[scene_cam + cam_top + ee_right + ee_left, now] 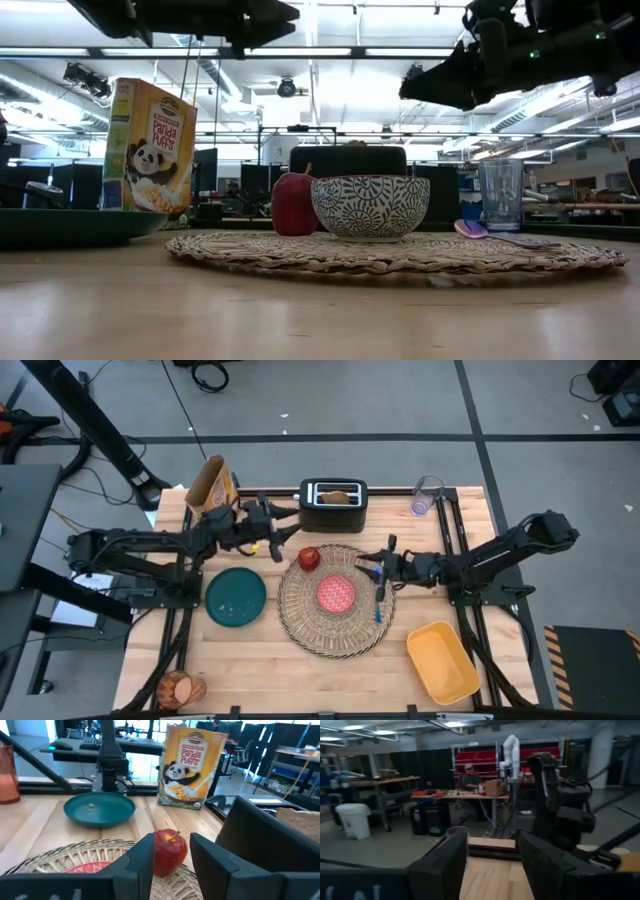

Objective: Arrange a breakfast setting
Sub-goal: Put the blue plate on the brown table mat

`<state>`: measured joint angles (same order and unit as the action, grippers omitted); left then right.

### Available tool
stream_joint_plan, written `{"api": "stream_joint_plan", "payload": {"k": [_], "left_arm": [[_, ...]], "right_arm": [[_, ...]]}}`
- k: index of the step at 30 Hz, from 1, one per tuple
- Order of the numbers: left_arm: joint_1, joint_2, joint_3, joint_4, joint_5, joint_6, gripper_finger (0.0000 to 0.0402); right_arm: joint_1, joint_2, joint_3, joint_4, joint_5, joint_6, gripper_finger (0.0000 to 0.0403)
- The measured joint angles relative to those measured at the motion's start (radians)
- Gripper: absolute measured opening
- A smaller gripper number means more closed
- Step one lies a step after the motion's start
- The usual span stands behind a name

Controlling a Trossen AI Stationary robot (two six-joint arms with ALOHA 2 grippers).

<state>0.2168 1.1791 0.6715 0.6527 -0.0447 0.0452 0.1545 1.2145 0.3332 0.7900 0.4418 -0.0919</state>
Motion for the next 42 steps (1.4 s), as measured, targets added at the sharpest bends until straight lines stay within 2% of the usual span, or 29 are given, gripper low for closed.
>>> {"api": "stream_joint_plan", "payload": {"k": [3, 9, 18, 21, 28, 33, 42], "left_arm": [[0.010, 0.022, 0.008, 0.005, 0.040, 0.020, 0.0209], [-0.009, 0.034, 0.035, -0.032, 0.044, 0.045, 0.0217], [-0.034, 0.033, 0.222, -0.423, 0.029, 0.041, 0.0217], [-0.072, 0.033, 0.225, -0.440, 0.030, 0.041, 0.0217], [-0.150, 0.030, 0.226, -0.476, 0.034, 0.042, 0.0217], [-0.160, 0.030, 0.226, -0.528, 0.082, -0.006, 0.0217], [-0.160, 0.018, 0.225, -0.683, 0.086, -0.070, 0.0217]], "right_arm": [[-0.017, -0.016, -0.007, -0.022, -0.021, 0.014, 0.0143], [-0.020, -0.022, -0.007, -0.044, -0.008, 0.006, 0.0160], [-0.018, -0.110, -0.007, -0.126, 0.002, -0.023, 0.0203], [-0.018, -0.134, -0.009, -0.182, -0.004, -0.023, 0.0208], [-0.018, -0.209, -0.080, -0.138, -0.085, -0.016, 0.0208], [-0.018, -0.254, -0.119, -0.133, -0.112, 0.003, 0.0208], [-0.018, -0.313, -0.122, -0.169, -0.123, -0.006, 0.0208]]}}
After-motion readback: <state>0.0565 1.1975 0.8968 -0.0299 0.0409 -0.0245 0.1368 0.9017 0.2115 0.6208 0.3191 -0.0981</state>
